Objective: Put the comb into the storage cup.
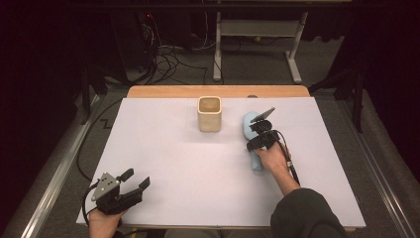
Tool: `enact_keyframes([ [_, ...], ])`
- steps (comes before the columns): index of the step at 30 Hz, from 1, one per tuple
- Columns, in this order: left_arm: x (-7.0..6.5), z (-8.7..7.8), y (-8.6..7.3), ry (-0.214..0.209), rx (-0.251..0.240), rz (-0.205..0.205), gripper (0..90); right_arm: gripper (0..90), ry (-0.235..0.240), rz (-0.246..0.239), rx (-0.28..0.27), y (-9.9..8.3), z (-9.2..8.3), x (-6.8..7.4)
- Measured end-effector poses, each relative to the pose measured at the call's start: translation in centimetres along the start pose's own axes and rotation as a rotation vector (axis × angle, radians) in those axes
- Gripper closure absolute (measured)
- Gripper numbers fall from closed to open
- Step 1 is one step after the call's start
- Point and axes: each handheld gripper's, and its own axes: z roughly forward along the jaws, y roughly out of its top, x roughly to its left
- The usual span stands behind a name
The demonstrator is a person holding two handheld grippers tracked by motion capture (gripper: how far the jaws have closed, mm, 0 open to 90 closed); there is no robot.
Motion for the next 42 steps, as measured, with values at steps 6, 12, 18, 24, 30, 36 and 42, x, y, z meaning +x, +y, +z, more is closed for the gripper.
enact_keyframes([
  [6, 0.0, 0.0, 0.0, 0.0, 0.002, 0.001, 30.5, 62.8, -0.003, -0.016, 0.008, 0.1, 0.0, -0.2],
  [12, 0.0, 0.0, 0.0, -0.001, 0.001, 0.0, 30.6, 65.8, -0.005, -0.02, 0.014, 0.1, 0.0, -0.3],
  [18, 0.0, 0.0, 0.0, -0.005, -0.001, -0.002, 30.5, 70.0, -0.005, -0.03, 0.023, 0.3, 0.0, -0.5],
  [24, 0.0, 0.0, 0.0, -0.005, 0.001, 0.0, 30.6, 70.3, -0.003, -0.045, 0.021, 0.3, 0.0, -0.5],
  [30, 0.0, 0.0, 0.0, -0.006, 0.001, -0.001, 30.7, 70.5, -0.012, -0.068, -0.004, 0.1, -0.3, -0.8],
  [36, 0.0, 0.0, 0.0, -0.006, 0.002, 0.0, 30.6, 70.7, -0.006, -0.087, -0.022, -0.1, -0.9, -0.9],
  [42, 0.0, 0.0, 0.0, -0.006, -0.001, -0.001, 30.7, 70.8, 0.002, -0.099, -0.029, -0.3, -1.4, -1.0],
])
